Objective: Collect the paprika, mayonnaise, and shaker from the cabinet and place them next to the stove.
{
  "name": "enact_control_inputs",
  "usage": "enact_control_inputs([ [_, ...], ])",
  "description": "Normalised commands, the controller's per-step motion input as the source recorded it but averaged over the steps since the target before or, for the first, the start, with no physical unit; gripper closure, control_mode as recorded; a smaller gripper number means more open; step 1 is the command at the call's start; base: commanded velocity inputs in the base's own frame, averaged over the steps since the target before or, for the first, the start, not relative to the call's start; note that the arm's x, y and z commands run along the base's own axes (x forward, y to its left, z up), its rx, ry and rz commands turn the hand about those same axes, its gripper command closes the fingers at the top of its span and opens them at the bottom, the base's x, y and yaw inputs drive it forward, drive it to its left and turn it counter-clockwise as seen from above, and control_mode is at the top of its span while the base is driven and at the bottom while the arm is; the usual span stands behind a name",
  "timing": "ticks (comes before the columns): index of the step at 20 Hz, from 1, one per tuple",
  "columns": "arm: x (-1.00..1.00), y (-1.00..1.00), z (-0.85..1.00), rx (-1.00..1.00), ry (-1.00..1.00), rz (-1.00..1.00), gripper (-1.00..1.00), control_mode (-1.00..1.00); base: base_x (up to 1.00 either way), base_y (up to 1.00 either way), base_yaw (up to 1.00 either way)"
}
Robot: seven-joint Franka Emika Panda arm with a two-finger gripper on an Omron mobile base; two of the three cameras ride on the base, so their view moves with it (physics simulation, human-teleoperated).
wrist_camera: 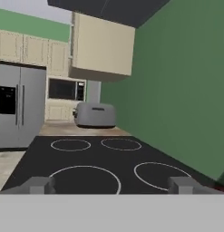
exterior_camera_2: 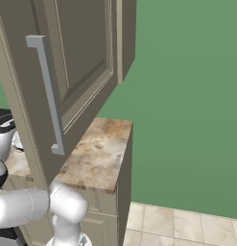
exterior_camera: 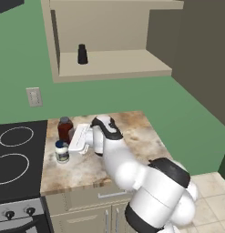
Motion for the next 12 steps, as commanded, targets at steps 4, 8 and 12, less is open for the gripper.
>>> enact_control_inputs([
  [4,-0.43,0.01,0.63,0.0,-0.02,-0.03,-1.0,-1.0,0.0,0.0,0.0],
  [8,-0.48,0.09,0.65,0.0,0.0,-0.09,-1.0,-1.0,0.0,0.0,0.0],
  [12,-0.48,0.14,0.74,0.0,0.0,-0.14,-1.0,-1.0,0.0,0.0,0.0],
])
